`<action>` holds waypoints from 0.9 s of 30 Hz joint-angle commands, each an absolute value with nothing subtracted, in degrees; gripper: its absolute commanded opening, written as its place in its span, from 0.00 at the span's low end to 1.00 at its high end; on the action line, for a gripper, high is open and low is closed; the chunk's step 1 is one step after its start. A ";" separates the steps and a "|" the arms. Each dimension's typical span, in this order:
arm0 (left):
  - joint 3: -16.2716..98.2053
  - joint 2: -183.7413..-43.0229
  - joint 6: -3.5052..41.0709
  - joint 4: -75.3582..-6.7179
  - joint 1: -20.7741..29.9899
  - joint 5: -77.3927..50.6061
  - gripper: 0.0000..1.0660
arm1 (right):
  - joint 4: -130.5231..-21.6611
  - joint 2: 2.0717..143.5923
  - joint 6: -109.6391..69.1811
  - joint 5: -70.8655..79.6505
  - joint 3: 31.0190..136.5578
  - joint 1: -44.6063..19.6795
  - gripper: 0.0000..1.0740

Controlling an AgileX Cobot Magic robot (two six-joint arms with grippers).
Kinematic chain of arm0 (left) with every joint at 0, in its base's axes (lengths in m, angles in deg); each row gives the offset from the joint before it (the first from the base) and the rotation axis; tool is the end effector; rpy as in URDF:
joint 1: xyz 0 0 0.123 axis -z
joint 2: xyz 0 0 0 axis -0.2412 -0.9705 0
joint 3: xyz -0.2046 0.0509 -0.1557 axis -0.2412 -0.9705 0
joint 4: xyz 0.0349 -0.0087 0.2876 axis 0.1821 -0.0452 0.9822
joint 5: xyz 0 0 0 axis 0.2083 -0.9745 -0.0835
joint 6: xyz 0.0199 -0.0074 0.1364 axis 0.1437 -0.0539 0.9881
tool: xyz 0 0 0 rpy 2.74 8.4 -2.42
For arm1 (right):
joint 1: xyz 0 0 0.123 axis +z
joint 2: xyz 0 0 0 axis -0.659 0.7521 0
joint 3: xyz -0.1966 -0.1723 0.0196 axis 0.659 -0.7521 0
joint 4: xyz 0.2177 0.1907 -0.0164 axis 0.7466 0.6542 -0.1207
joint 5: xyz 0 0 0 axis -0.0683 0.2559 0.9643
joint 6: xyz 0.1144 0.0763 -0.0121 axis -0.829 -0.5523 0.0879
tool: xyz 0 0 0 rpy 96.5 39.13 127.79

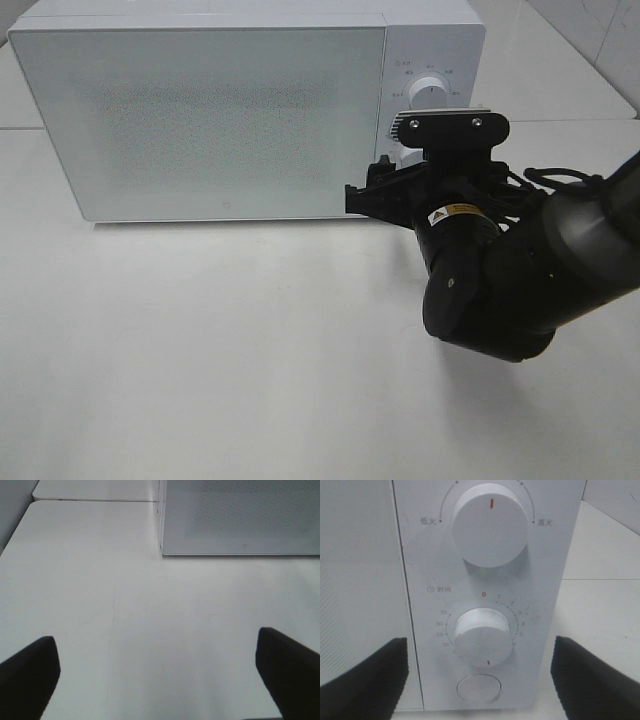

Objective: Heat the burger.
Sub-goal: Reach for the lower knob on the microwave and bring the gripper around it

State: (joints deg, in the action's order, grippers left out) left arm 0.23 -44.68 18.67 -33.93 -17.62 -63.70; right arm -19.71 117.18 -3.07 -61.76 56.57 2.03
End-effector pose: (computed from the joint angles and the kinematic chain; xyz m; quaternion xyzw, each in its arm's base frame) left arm 0.0912 -0.0100 0.2795 0.0036 0.8494 -0.0317 0.5268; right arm 0.3281 0.1605 0.0689 0.0377 0.7495 -0.0674 0.6575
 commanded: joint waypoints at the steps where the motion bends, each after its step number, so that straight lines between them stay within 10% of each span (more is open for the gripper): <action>1: 0.29 -43.71 18.38 -34.16 -17.74 -63.81 0.94 | -21.72 118.27 -3.53 -70.52 58.23 0.43 0.71; 27: 0.29 -43.71 18.38 -34.16 -17.74 -63.81 0.94 | -19.08 123.42 -3.81 -68.86 65.74 -3.24 0.70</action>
